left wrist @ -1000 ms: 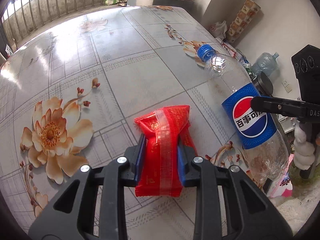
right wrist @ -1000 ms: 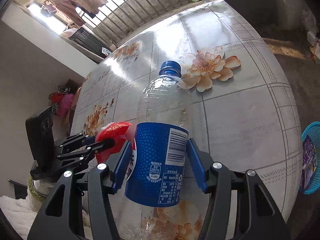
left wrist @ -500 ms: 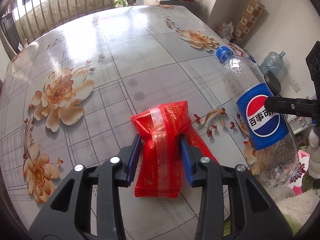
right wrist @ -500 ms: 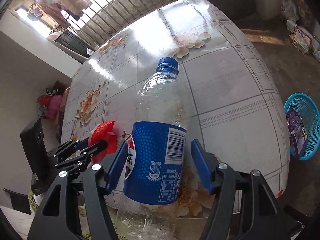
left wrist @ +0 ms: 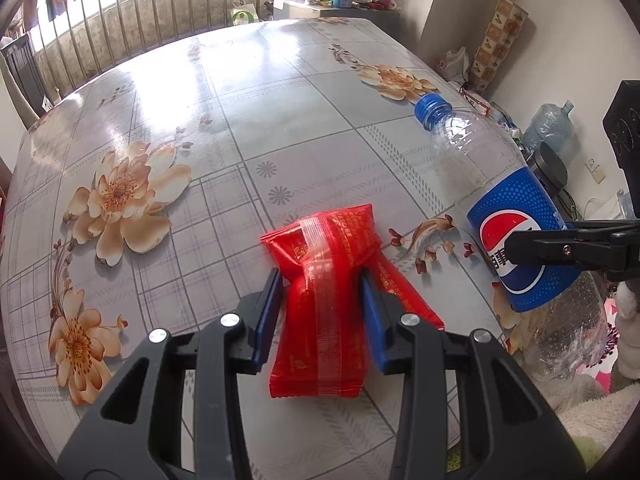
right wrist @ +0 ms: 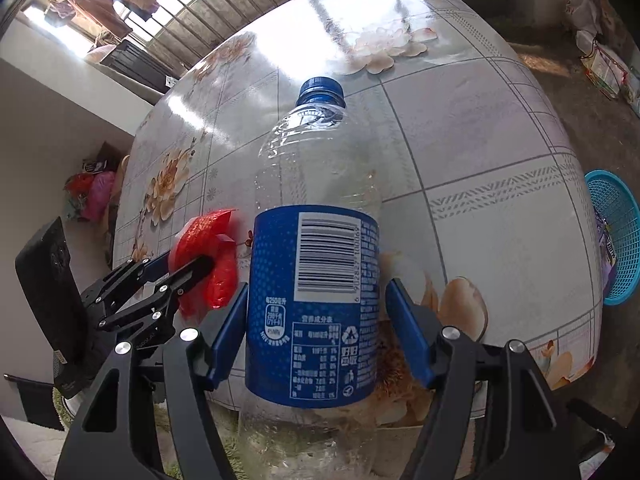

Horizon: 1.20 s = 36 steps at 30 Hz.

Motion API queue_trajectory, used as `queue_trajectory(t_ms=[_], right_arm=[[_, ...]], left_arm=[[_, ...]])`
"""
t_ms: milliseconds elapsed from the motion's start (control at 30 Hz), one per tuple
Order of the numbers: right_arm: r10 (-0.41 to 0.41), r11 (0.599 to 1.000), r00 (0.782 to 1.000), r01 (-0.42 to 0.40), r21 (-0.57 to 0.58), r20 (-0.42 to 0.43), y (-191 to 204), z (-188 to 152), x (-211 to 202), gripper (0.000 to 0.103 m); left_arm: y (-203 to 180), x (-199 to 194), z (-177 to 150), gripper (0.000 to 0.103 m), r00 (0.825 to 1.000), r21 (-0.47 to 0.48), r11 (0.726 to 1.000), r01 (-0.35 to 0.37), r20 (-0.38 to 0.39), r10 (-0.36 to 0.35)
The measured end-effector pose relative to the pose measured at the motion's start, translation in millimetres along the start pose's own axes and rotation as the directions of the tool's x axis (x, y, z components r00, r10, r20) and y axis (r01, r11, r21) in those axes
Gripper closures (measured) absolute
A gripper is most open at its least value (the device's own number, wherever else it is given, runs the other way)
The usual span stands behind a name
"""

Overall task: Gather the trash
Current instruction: 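Carry red bag in left tool while right tool carries bottles toward basket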

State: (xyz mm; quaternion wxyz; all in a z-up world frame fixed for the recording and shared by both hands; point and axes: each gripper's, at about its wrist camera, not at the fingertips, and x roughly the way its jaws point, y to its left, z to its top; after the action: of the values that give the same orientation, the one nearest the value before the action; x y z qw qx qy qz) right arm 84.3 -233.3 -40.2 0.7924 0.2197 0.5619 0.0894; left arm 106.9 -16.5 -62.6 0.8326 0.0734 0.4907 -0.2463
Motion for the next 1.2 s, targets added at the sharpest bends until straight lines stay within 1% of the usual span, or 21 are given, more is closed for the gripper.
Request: queue_trajectory(t_ms=[33, 167, 267, 433, 700, 1000, 1200], right_arm=[[-0.001, 1.000, 1.000, 0.001, 0.000, 0.000, 1, 0, 0, 0.036], [0.000, 1.000, 1.000, 0.000, 0.005, -0.007, 1, 1, 3, 0.042], [0.003, 1.000, 1.000, -0.003, 0.012, -0.006, 1, 1, 3, 0.043], [0.005, 1.000, 1.000, -0.005, 0.014, -0.003, 3, 1, 4, 0.044], [0.022, 1.000, 1.000, -0.022, 0.021, 0.010, 2, 2, 1, 0.045], [0.046, 0.999, 0.999, -0.046, 0.028, 0.026, -1, 1, -4, 0.045], [0.056, 0.998, 0.997, -0.058, 0.036, 0.048, -3, 1, -10, 0.045]], left_arm=[[0, 0, 0, 0.067, 1.000, 0.002, 1.000, 0.000, 0.001, 0.000], [-2, 1, 0, 0.068, 1.000, 0.007, 1.000, 0.004, 0.002, -0.004], [-2, 1, 0, 0.068, 1.000, 0.010, 1.000, 0.003, 0.003, -0.003], [-3, 1, 0, 0.069, 1.000, 0.017, 1.000, -0.002, 0.005, 0.002], [-3, 0, -1, 0.074, 1.000, 0.024, 1.000, -0.002, 0.007, 0.002], [-8, -6, -2, 0.077, 1.000, 0.057, 0.998, -0.004, 0.024, 0.002], [-10, -14, -2, 0.078, 0.998, 0.075, 0.997, 0.020, 0.056, -0.024]])
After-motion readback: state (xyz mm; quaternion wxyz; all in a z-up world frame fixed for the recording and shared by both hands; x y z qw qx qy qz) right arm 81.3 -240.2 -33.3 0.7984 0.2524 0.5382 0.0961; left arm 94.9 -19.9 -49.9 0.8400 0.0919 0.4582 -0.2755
